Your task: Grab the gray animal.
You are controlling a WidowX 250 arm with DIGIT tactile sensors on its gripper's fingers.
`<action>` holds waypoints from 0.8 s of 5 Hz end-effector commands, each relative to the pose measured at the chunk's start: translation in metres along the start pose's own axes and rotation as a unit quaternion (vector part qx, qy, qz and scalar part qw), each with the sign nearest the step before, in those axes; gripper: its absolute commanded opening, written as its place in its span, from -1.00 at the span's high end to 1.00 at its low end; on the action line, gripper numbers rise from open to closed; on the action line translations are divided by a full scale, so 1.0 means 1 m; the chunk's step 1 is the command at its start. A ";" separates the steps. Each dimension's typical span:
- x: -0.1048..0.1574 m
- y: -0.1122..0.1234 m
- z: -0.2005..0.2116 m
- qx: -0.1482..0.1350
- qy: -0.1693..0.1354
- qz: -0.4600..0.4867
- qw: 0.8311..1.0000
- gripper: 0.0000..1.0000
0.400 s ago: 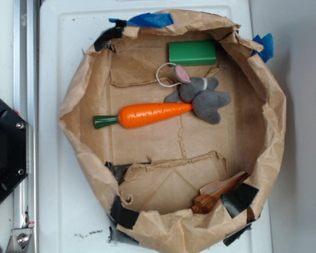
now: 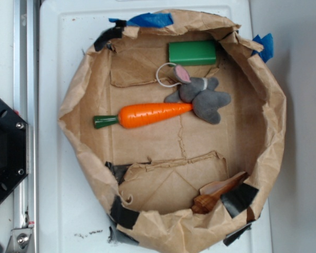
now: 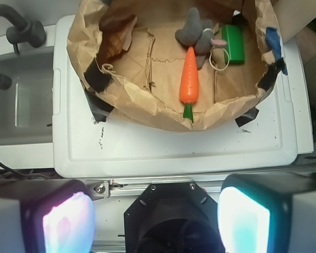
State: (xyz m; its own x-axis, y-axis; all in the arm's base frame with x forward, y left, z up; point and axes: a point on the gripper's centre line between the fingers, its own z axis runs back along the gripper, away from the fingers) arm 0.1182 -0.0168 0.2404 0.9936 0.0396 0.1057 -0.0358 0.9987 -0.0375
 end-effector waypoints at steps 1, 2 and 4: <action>0.078 0.039 -0.020 0.027 -0.017 0.022 0.999 -1.00; 0.100 0.041 -0.033 0.017 -0.043 -0.016 0.999 -1.00; 0.126 0.047 -0.082 0.012 -0.119 -0.115 0.986 -1.00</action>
State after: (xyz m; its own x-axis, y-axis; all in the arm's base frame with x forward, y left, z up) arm 0.2455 0.0286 0.1560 0.9299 -0.2083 0.3031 0.2106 0.9772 0.0254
